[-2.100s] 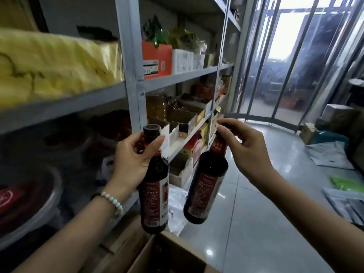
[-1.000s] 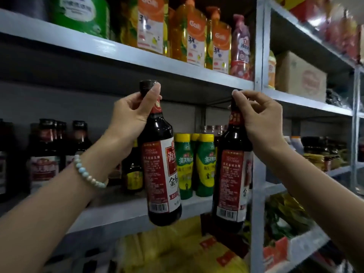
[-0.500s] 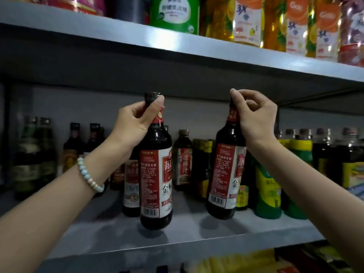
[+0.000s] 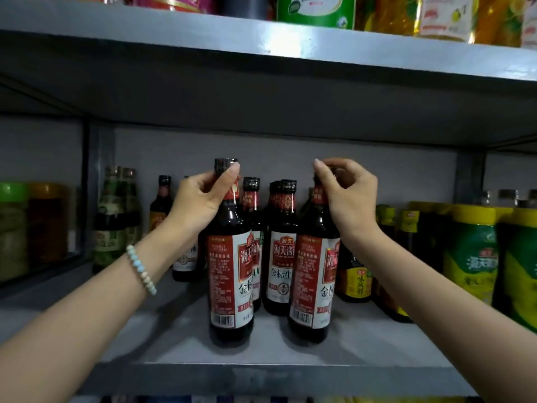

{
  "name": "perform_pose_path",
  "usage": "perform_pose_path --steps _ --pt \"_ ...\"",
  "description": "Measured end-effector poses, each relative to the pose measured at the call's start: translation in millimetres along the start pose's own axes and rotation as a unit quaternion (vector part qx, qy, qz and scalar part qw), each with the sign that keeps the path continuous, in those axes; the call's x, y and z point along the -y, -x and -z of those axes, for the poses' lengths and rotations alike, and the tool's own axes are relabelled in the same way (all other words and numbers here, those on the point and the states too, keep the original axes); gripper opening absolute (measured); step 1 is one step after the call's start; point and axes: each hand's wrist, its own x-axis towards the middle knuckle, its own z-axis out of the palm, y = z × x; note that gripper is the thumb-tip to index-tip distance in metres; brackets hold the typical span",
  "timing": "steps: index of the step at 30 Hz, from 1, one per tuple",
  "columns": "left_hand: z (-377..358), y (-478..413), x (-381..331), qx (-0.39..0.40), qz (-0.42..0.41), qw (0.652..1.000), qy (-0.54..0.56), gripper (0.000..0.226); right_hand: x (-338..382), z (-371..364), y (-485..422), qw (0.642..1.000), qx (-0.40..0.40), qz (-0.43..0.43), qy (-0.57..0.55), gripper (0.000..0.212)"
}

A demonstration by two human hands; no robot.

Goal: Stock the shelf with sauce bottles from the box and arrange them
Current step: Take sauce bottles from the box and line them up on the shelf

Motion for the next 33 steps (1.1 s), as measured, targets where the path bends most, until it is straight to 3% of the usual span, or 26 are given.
perform_pose_path --steps 7,14,20,24,27,29,31,33 --pt "2.0 -2.3 16.6 0.011 0.013 1.0 -0.017 0.035 -11.7 -10.0 8.1 0.999 0.018 -0.026 -0.011 0.011" --pt "-0.7 -6.9 21.1 0.032 0.007 0.999 -0.034 0.025 -14.4 -18.0 8.3 0.999 0.024 -0.033 -0.001 0.026" --pt "-8.4 -8.1 21.8 0.06 0.002 0.997 -0.054 0.047 -12.7 -21.2 10.4 0.996 0.057 -0.068 -0.003 0.031" --pt "-3.6 5.8 22.2 0.06 -0.023 0.99 -0.123 0.046 -14.0 -5.0 17.2 0.98 0.158 -0.118 -0.006 0.056" --pt "5.9 36.3 31.5 0.064 0.011 0.953 -0.294 0.084 -24.3 22.9 36.9 0.947 0.278 -0.162 0.017 0.074" --pt "9.6 60.2 44.6 0.079 0.056 0.924 -0.371 0.104 -37.7 43.8 52.7 0.905 0.366 -0.215 0.0 0.085" --pt "10.0 74.6 56.2 0.089 0.081 0.917 -0.381 0.096 -51.0 57.1 66.9 0.862 0.441 -0.249 -0.019 0.097" --pt "8.7 81.3 62.0 0.089 0.093 0.923 -0.362 0.086 -61.6 61.8 76.5 0.847 0.462 -0.263 -0.024 0.09"
